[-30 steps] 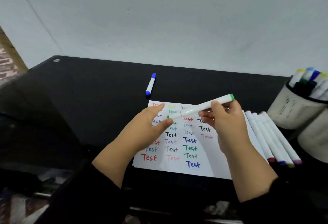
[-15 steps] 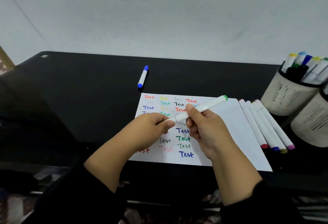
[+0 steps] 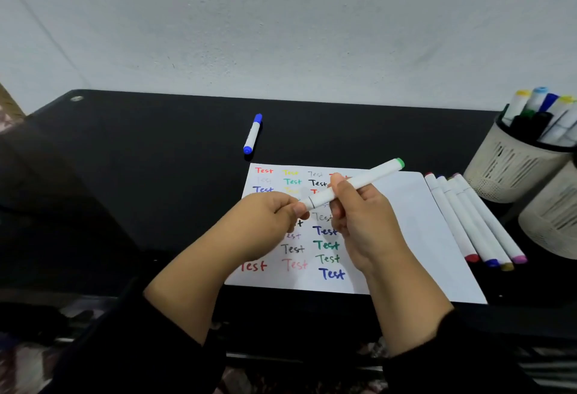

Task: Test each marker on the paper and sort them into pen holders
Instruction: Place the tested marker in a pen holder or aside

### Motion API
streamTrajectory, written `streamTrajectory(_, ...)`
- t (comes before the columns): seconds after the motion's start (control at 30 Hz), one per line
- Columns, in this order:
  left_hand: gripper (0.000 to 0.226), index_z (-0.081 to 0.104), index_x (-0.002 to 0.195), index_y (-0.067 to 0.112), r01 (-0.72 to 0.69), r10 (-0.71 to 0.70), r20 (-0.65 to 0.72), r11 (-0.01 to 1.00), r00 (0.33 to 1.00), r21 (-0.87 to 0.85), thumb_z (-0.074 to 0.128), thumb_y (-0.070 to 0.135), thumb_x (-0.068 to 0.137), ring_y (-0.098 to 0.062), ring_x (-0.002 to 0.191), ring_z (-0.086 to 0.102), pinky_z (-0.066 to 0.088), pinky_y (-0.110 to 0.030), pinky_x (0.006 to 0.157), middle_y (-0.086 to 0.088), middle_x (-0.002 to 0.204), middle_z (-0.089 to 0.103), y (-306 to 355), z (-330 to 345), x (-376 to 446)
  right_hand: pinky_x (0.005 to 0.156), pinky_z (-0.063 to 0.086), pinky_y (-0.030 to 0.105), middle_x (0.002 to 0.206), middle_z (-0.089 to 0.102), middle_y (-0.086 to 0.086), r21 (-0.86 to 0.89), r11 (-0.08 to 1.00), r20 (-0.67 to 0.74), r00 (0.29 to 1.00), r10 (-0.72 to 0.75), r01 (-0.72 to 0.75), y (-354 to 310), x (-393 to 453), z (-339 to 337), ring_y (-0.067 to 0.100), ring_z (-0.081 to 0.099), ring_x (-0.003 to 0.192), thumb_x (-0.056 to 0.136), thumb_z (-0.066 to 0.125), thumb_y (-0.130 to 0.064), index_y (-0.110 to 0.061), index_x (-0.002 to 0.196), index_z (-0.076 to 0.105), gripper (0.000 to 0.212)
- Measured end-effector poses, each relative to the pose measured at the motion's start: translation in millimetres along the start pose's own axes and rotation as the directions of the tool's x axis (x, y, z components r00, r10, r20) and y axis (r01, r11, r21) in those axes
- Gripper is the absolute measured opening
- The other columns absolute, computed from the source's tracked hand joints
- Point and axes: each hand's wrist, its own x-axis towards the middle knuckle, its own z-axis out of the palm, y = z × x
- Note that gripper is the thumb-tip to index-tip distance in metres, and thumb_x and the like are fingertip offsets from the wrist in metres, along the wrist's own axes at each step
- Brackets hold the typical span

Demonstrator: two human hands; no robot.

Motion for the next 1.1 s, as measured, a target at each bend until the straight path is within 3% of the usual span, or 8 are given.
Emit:
streamTrajectory(0.13,0.019,0.061,0.096,0.034,0.019,-0.018,-0.179,1.0,0.984,0.0,0.044,0.043,0.095,-0.005,0.079,0.055,0.04,-0.019,0.061,0.009,0.09,0.061,-14,-10,-9,0.034,0.025,0.014,0.045,0.034,-0.005,0.218,0.976,-0.249,0.968,0.043,0.013,-15,16,-27,0.004,0.026,0.035,0.095,0.056,-0.022,-0.019,0.071,0.047,0.026)
streamTrajectory(0.2,0.019,0.062,0.091,0.034,0.02,-0.032,-0.22,0.998,0.975,-0.057,0.045,0.044,0.094,-0.009,0.081,0.058,0.041,-0.02,0.062,0.007,0.09,0.063,-19,-17,-12,0.033,0.025,0.014,0.04,0.032,-0.008,0.227,0.974,-0.223,0.974,0.039,0.013,-17,18,-36,0.003,0.025,0.034,0.095,0.054,-0.022,-0.019,0.07,0.046,0.027)
streamTrajectory(0.33,0.019,0.057,0.102,0.033,0.026,-0.019,-0.158,0.999,0.987,0.04,0.044,0.044,0.095,-0.004,0.075,0.055,0.039,-0.019,0.057,0.014,0.087,0.059,-15,-7,-4,0.035,0.025,0.015,0.04,0.035,-0.008,0.206,0.978,-0.183,0.98,0.081,-0.042,-10,14,-31,0.004,0.027,0.034,0.095,0.055,-0.023,-0.018,0.071,0.049,0.025)
streamTrajectory(0.47,0.02,0.06,0.094,0.034,-0.016,0.026,-0.154,0.998,0.988,0.065,0.044,0.046,0.095,-0.007,0.073,0.057,0.045,-0.023,0.06,0.012,0.087,0.061,-14,3,1,0.038,0.029,0.016,0.047,0.049,-0.004,0.139,0.989,-0.16,0.985,0.071,-0.049,-13,7,-37,0.005,0.035,0.04,0.094,0.057,-0.026,-0.017,0.077,0.056,0.019)
streamTrajectory(0.57,0.021,0.059,0.094,0.033,-0.029,0.045,-0.131,0.992,0.99,0.124,0.043,0.046,0.095,-0.006,0.07,0.055,0.039,-0.022,0.053,0.012,0.082,0.06,-12,11,3,0.041,0.033,0.018,0.052,0.058,0.0,0.033,0.999,-0.137,0.991,-0.001,0.005,-13,0,-49,0.008,0.042,0.045,0.094,0.055,-0.023,-0.016,0.08,0.06,0.017)
streamTrajectory(0.7,0.02,0.059,0.095,0.031,-0.059,0.078,-0.115,0.985,0.99,0.163,0.043,0.044,0.095,-0.001,0.064,0.051,0.036,-0.023,0.052,0.014,0.077,0.058,-14,18,7,0.043,0.034,0.019,0.05,0.056,-0.003,-0.139,0.985,-0.18,0.975,-0.129,0.104,-10,-5,-63,0.008,0.044,0.047,0.091,0.061,-0.02,-0.016,0.072,0.056,0.019)
streamTrajectory(0.83,0.023,0.061,0.105,0.031,-0.097,0.12,-0.12,0.979,0.985,0.181,0.043,0.042,0.096,0.0,0.076,0.052,0.035,-0.016,0.059,0.016,0.085,0.06,-13,22,6,0.054,0.038,0.025,0.048,0.053,-0.006,-0.312,0.935,-0.187,0.954,-0.236,0.17,-1,-4,-71,0.007,0.046,0.048,0.089,0.064,-0.024,-0.018,0.067,0.052,0.026)
streamTrajectory(1.1,0.027,0.061,0.109,0.027,-0.131,0.156,-0.124,0.973,0.98,0.188,0.042,0.041,0.096,-0.008,0.084,0.049,0.029,-0.008,0.063,0.01,0.097,0.059,-7,28,5,0.048,0.036,0.008,0.049,0.051,-0.009,-0.413,0.877,-0.09,0.947,-0.308,0.246,14,0,-68,-0.001,0.045,0.045,0.091,0.061,-0.024,-0.017,0.067,0.048,0.028)
